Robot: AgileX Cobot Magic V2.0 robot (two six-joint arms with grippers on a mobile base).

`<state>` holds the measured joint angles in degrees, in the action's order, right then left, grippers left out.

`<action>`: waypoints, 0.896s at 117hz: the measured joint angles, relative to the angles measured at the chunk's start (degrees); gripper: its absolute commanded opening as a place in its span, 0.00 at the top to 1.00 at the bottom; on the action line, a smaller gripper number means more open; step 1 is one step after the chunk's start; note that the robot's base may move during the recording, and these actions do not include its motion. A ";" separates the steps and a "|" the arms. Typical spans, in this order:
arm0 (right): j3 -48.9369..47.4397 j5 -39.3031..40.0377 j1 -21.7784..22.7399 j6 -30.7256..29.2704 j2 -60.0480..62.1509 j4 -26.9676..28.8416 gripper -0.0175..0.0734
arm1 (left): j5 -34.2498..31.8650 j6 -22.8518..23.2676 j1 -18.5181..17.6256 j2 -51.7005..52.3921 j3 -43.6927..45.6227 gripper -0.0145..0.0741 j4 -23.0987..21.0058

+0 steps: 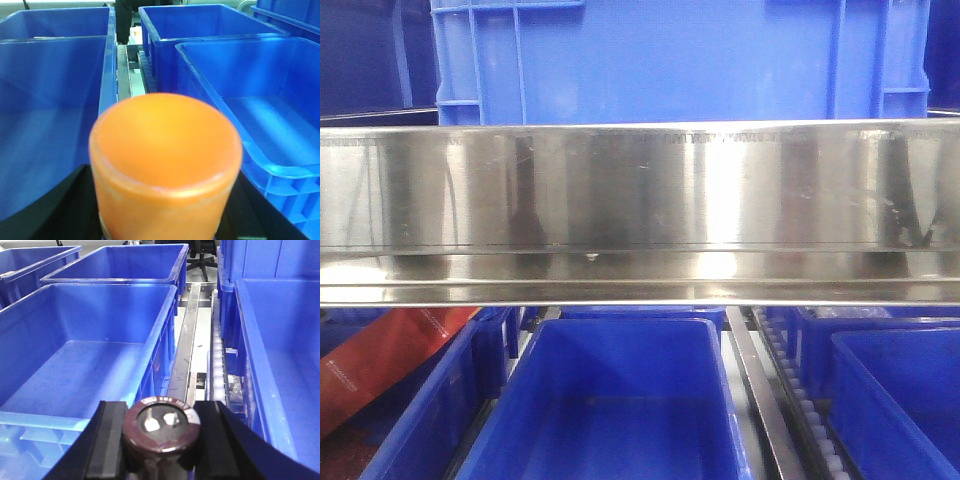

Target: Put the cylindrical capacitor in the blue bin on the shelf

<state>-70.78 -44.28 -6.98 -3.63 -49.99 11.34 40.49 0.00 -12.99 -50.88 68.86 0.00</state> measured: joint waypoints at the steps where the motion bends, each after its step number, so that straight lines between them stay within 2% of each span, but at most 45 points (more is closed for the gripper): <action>1: 0.00 0.00 0.00 0.00 0.00 0.00 0.92 | 0.00 0.00 0.00 0.00 0.00 0.96 0.00; 24: 0.00 0.00 0.00 0.00 0.00 0.00 0.92 | -1.06 0.00 -0.13 -0.11 0.00 0.96 -2.18; 31: 0.00 0.00 0.00 0.00 0.00 0.00 0.92 | -1.89 -2.62 -1.06 -0.59 0.00 0.96 -3.51; 39: 0.00 0.00 0.00 0.00 0.00 0.00 0.92 | -2.45 -6.91 -4.12 -2.31 1.20 0.96 -5.07; 46: 0.00 0.13 0.00 0.00 0.00 0.00 0.92 | -2.95 -9.42 -8.27 -5.12 3.85 0.96 -5.78; 56: 0.00 0.50 0.00 0.00 0.00 0.00 0.92 | -3.21 -10.77 -14.36 -10.69 8.97 0.96 -6.02; 70: 0.00 1.15 0.00 0.00 0.00 0.00 0.92 | -3.28 -11.39 -20.01 -20.02 18.33 0.96 -5.91; 81: 0.00 1.48 0.00 0.00 0.00 0.00 0.92 | -3.33 -11.39 -21.79 -26.93 25.61 0.96 -6.16; 105: 0.00 1.74 0.00 0.00 0.00 0.00 0.92 | -2.24 -11.52 -21.93 -40.32 36.46 0.96 -8.88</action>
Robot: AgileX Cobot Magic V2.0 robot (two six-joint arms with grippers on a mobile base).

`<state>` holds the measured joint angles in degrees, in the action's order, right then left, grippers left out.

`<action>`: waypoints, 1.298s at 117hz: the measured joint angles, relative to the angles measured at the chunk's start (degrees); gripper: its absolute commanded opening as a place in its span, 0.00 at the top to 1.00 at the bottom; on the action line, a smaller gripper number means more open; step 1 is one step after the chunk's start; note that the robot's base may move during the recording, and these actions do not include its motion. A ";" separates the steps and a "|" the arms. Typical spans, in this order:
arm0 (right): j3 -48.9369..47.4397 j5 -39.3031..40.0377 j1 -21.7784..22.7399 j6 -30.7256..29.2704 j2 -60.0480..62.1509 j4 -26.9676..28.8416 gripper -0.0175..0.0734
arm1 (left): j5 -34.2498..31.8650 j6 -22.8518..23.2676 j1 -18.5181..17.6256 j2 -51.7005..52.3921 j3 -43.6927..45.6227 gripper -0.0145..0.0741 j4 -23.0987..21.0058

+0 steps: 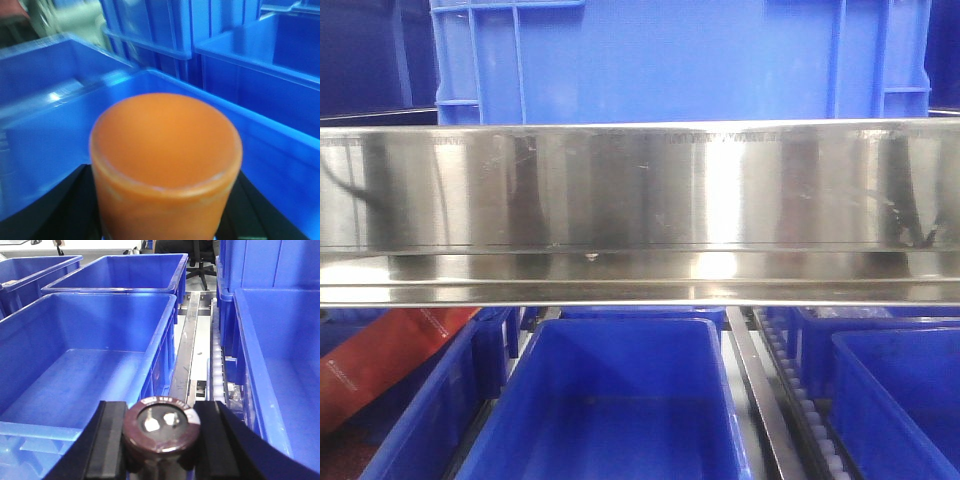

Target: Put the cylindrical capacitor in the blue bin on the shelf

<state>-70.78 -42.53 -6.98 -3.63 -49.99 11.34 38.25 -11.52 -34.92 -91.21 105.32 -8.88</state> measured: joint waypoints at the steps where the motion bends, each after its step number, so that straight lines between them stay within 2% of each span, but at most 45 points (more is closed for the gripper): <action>1: 0.00 0.00 0.00 0.00 0.00 0.00 0.92 | 0.11 0.00 0.00 -0.39 0.18 0.96 -0.16; 19: 0.00 0.10 0.00 0.00 0.00 0.10 0.92 | 0.60 -0.10 -0.04 -7.14 1.80 0.96 -1.74; 32: 0.00 0.10 0.00 0.00 0.00 0.45 0.92 | 2.17 -0.10 -0.04 -9.70 1.85 0.86 -2.28; 40: 0.00 0.10 0.00 0.00 0.00 0.57 0.92 | 3.13 -0.10 -0.04 -10.50 1.85 0.72 -2.29; 47: 0.00 0.10 0.00 0.00 0.00 0.66 0.92 | 3.59 -0.10 -0.04 -10.62 1.85 0.54 -2.40; 48: 0.00 0.10 0.00 0.00 0.00 0.66 0.92 | 3.73 -0.10 -0.04 -10.62 1.85 0.54 -2.40; 58: 0.00 0.10 0.00 0.00 0.00 0.66 0.92 | 3.82 -0.10 -0.04 -10.62 1.94 0.31 -2.65; 67: 0.00 0.10 0.00 0.00 0.00 0.66 0.92 | 3.82 -0.10 -0.13 -10.62 2.07 0.17 -2.66; 72: 0.00 0.10 0.00 0.00 0.00 0.66 0.92 | 3.82 -0.10 -0.13 -10.62 2.07 0.14 -2.74; 92: 0.00 0.10 0.00 0.00 0.00 0.66 0.92 | 3.82 -0.10 -0.13 -9.41 2.07 0.17 -2.74; 105: 0.00 0.10 0.00 0.00 0.00 0.66 0.92 | 5.53 -0.10 -0.13 -5.80 2.07 0.24 -2.64; 113: 0.00 0.10 0.00 0.00 0.00 0.66 0.92 | 7.17 -0.10 -0.13 -2.57 2.07 0.36 -1.54; 131: 0.00 0.10 0.00 0.00 0.00 0.66 0.92 | 12.39 -0.10 -0.03 5.53 2.34 0.76 3.12; 139: 0.00 0.10 0.00 0.00 0.00 0.66 0.92 | 13.81 -0.10 -0.03 9.27 2.21 0.91 4.38; 143: 0.00 0.10 0.00 0.00 0.00 0.66 0.92 | 13.99 -0.10 -0.03 11.13 1.75 0.97 4.79; 152: -0.04 0.10 0.00 -0.32 0.00 0.66 0.92 | 14.33 -0.29 -0.03 15.26 -0.65 0.96 5.64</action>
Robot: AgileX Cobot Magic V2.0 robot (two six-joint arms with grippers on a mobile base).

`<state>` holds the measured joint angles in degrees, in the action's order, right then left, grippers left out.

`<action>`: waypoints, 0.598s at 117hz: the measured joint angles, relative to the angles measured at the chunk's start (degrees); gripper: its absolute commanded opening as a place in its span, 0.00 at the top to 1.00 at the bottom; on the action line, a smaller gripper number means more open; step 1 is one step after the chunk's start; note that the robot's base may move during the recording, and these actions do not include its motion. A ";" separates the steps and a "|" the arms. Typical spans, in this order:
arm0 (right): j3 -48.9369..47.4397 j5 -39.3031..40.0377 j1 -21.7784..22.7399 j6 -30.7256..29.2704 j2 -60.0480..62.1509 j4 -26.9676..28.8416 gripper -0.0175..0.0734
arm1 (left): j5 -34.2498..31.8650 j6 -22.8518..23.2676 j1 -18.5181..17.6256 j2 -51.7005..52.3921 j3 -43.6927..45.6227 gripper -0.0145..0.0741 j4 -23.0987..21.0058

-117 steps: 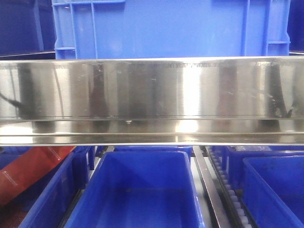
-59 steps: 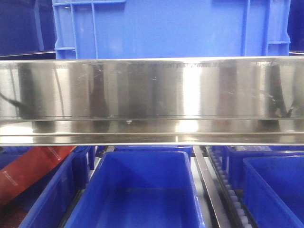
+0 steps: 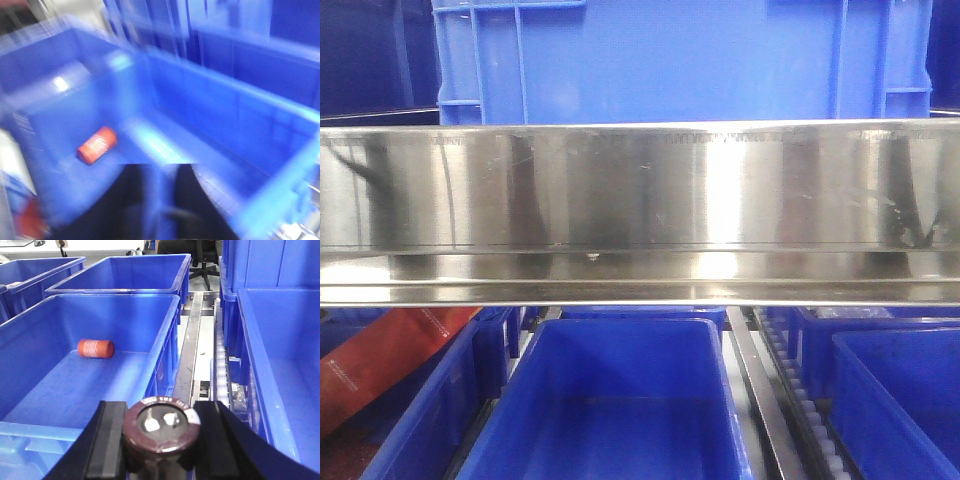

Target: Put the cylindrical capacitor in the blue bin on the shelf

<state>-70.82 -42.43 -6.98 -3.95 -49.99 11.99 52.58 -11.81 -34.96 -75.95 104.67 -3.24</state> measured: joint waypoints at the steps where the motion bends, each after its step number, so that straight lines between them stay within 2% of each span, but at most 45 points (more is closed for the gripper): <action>1: 0.00 0.00 0.00 0.00 0.00 0.00 0.92 | -0.07 0.00 0.00 0.36 0.00 0.96 0.18; 21: -3.42 -0.38 -1.18 -1.39 -1.34 0.00 0.92 | -0.37 1.58 0.00 8.93 -9.37 0.96 1.30; 47: -14.41 -1.42 -8.14 -3.90 -9.62 0.00 0.92 | -7.34 7.37 0.00 22.12 -25.91 0.96 2.40; 70: -25.07 -3.26 -13.93 -5.00 -22.71 0.04 0.92 | -11.98 12.43 0.00 32.70 -38.09 0.96 2.61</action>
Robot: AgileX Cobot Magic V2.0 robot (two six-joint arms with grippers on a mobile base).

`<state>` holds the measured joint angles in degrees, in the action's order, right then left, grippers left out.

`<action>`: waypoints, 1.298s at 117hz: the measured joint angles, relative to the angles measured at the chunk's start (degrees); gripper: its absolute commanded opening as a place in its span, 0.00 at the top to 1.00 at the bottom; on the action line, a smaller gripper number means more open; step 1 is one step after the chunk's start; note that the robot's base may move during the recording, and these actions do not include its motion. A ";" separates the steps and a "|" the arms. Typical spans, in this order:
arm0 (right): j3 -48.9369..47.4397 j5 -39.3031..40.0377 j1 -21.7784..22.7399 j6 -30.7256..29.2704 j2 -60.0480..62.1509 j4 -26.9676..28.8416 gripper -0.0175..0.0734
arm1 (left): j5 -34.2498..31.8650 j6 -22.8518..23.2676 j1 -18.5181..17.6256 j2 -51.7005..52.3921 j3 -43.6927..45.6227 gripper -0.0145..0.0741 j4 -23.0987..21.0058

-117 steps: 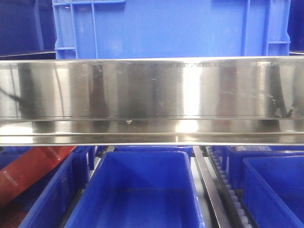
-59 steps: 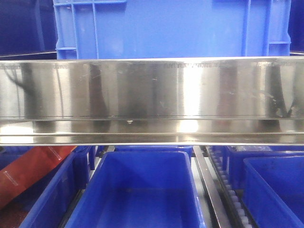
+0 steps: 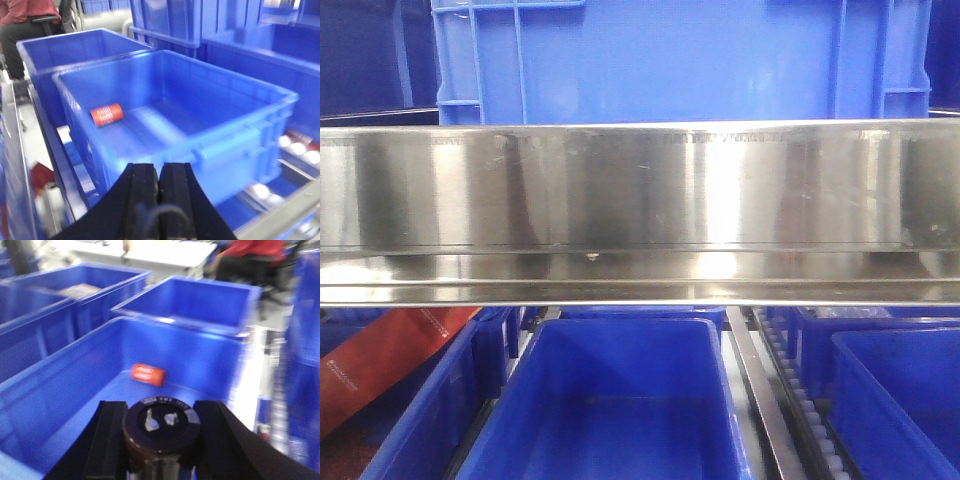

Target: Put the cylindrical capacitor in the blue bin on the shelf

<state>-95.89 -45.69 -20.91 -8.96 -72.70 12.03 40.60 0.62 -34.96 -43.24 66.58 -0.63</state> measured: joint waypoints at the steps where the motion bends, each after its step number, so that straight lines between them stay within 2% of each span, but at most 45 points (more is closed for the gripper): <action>1: -0.36 0.06 0.00 0.00 -0.46 0.00 0.92 | 0.00 0.11 0.00 0.30 0.00 0.96 0.00; 28: -8.69 -1.65 -4.52 -0.09 -16.51 0.21 0.92 | -0.45 0.95 0.00 6.42 -5.65 0.96 0.00; 45: -9.56 -2.48 -5.34 -0.09 -24.66 0.33 0.92 | -0.68 0.95 0.00 6.71 -5.75 0.96 0.00; 55: -9.56 -3.00 -5.37 -0.09 -28.25 0.33 0.88 | -0.68 0.95 0.00 6.71 -5.75 0.96 -0.22; 65: -9.56 -3.25 -5.37 -0.09 -31.11 0.33 0.76 | -0.68 1.06 0.00 6.71 -5.75 0.96 -0.61; 82: -9.56 -4.25 -5.37 -0.09 -32.75 0.33 0.38 | -0.68 1.06 0.00 6.71 -5.75 0.96 -1.34; 88: -9.60 -4.25 -5.37 -0.09 -32.75 0.33 0.27 | -0.68 1.06 0.00 6.71 -5.75 0.96 -1.68; 96: -9.97 -4.49 -5.37 -0.09 -32.75 0.33 0.19 | -0.68 1.06 0.00 6.71 -5.75 0.96 -2.13; 115: -11.31 -5.83 -5.37 -0.09 -32.31 0.33 0.22 | -1.02 1.06 0.00 6.71 -5.75 0.96 -2.61; 127: -11.83 -6.66 -5.37 -0.09 -30.39 0.43 0.34 | -1.01 1.06 0.00 6.71 -5.75 0.96 -2.73; 136: -11.92 -6.98 -5.37 -0.09 -27.99 0.43 0.53 | -1.01 1.06 0.00 6.71 -5.75 0.96 -2.73; 141: -11.95 -7.03 -5.37 -0.09 -25.87 0.43 0.67 | -1.01 1.06 0.00 6.71 -5.75 0.96 -2.73; 144: -11.95 -7.03 -5.37 -0.09 -24.87 0.43 0.72 | -1.12 1.06 0.00 6.71 -5.75 0.96 -2.73; 145: -11.95 -7.03 -5.37 -0.09 -24.21 0.43 0.78 | -1.12 1.06 0.00 6.71 -5.75 0.96 -2.73; 152: -11.95 -7.03 -5.37 -0.21 -21.30 0.43 0.91 | -1.12 1.06 0.00 6.71 -5.75 0.96 -2.73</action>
<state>-107.84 -52.72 -26.28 -9.17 -94.00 12.47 39.48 1.68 -34.96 -36.53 60.84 -3.36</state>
